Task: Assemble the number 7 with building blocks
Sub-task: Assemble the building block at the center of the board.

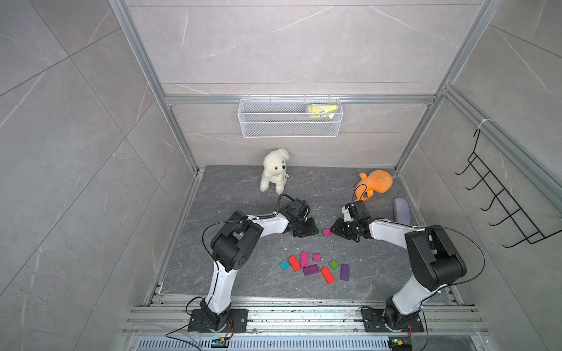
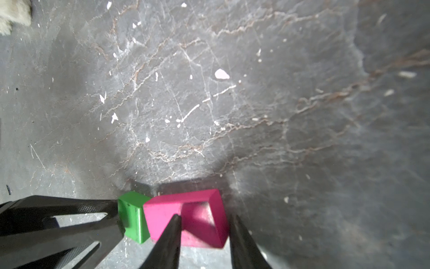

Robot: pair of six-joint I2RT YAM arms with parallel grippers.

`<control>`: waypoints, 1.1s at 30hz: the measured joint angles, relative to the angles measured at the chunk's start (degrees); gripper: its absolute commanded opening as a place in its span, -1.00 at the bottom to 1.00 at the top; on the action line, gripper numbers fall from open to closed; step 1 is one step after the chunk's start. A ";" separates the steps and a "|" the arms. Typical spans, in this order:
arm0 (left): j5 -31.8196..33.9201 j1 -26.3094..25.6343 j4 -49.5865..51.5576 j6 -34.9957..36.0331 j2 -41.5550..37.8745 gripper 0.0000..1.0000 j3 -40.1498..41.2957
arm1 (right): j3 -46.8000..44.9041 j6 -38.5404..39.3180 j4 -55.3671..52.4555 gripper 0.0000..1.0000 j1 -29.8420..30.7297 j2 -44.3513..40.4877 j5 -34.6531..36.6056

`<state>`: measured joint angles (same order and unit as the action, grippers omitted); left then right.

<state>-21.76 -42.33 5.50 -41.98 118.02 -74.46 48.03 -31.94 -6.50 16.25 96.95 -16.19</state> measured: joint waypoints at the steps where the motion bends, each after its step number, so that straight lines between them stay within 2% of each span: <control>1: -0.09 0.00 -0.04 -0.02 0.07 -0.29 0.00 | -0.07 0.00 0.13 -0.26 0.00 0.00 -0.11; 33: -1.14 -0.07 -0.81 -0.79 0.98 -0.29 -0.98 | -0.87 -1.55 1.68 -0.26 0.42 -0.17 -0.79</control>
<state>-22.90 -42.39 4.69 -42.76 119.00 -75.44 47.16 -33.50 -4.82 16.67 96.77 -16.97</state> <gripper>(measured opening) 0.356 0.368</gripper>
